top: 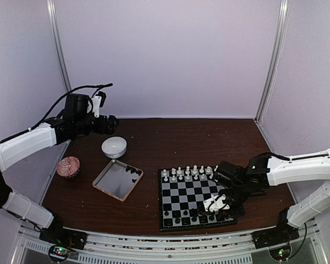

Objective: Set up the chess pieces on the board
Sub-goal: Place the knight at b8.

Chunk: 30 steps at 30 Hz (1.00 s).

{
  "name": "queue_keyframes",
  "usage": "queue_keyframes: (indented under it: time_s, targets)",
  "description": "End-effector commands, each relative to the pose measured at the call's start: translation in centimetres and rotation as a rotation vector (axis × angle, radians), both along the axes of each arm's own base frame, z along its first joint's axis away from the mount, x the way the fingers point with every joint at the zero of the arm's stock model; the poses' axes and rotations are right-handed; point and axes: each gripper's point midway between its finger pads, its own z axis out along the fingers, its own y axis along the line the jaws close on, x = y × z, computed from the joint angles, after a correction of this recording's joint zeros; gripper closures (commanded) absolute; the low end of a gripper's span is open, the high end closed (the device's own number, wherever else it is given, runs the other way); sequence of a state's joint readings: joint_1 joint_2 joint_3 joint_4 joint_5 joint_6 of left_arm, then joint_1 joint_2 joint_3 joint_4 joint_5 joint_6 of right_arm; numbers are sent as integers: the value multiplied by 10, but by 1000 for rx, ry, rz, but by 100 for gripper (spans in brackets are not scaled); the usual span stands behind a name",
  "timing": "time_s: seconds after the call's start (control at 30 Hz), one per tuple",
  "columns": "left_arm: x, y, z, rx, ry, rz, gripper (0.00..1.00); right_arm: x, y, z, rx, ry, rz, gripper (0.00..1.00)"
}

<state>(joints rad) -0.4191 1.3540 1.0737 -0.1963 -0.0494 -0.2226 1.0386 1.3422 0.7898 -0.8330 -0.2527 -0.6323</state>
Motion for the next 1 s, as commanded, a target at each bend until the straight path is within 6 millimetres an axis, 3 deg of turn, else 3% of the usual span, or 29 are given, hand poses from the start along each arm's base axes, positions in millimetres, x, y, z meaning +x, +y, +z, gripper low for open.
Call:
queue_keyframes:
  time_s: [0.0,0.3,0.5,0.8,0.97]
  targets:
    - [6,-2,16,-17,-38,9,5,-1,-1,-5,-13,-3,16,98]
    - [5,-2,18,-18,-40,8,5,1,-2,-9,-29,-9,7,97]
    - [6,-2,18,-15,-39,5,6,0,-1,-3,-16,-8,-4,86]
    - [7,-3,8,4,10,7,6,-6,4,36,50,8,3,77]
    - [5,-3,-10,42,157,19,16,15,9,73,171,-38,-78,76]
